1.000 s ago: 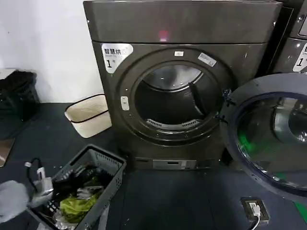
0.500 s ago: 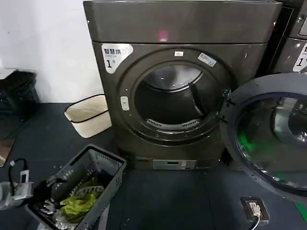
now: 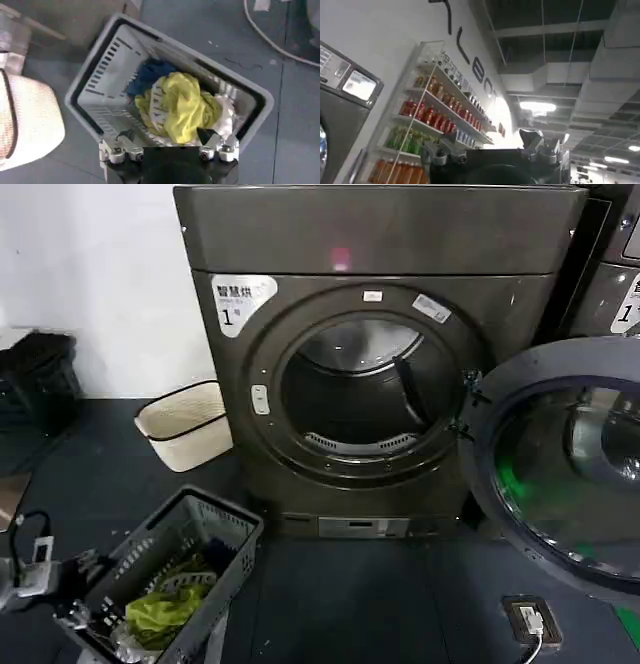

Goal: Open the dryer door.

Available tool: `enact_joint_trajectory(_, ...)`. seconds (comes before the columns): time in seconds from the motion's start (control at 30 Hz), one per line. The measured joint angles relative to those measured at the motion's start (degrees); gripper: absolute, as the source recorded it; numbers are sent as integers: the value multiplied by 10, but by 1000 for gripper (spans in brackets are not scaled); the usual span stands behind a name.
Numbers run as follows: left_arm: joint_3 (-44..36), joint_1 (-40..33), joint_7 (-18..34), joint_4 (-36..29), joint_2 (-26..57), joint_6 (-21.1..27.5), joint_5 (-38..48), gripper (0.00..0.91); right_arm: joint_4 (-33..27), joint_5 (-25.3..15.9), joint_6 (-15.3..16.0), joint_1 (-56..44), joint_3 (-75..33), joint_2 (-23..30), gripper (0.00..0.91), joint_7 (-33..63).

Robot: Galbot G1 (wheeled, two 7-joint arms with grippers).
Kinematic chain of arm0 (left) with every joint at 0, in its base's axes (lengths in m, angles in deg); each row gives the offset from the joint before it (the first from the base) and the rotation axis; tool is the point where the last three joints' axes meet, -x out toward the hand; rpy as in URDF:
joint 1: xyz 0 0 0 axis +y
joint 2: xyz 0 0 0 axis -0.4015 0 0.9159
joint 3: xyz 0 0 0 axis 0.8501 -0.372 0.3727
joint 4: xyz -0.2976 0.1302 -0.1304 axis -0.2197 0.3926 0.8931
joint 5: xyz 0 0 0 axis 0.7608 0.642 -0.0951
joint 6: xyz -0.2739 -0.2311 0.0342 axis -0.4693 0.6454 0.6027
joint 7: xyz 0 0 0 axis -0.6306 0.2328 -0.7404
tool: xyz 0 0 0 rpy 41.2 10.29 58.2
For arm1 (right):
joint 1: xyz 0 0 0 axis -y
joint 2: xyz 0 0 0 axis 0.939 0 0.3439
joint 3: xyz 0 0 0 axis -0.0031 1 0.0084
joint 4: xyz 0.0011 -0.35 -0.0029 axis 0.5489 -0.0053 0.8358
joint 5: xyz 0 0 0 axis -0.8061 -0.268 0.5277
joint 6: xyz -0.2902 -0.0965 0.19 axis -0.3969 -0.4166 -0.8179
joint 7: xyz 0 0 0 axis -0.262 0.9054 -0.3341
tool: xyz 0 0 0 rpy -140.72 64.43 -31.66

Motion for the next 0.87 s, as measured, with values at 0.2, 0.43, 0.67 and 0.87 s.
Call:
enact_joint_trajectory(0.2,1,3,-5,2,-1,-1,0,907,0,-2,-1,1,2,1,907,0)
enact_joint_trajectory(0.43,4,1,-14,5,-1,-14,-1,907,4,-2,-1,0,2,3,907,-1)
enact_joint_trajectory(0.67,8,0,-24,6,1,-16,-4,907,4,-3,-1,-2,0,4,907,-1)
enact_joint_trajectory(0.87,12,-1,-26,5,1,-17,-7,907,5,-3,-1,-3,0,4,907,-1)
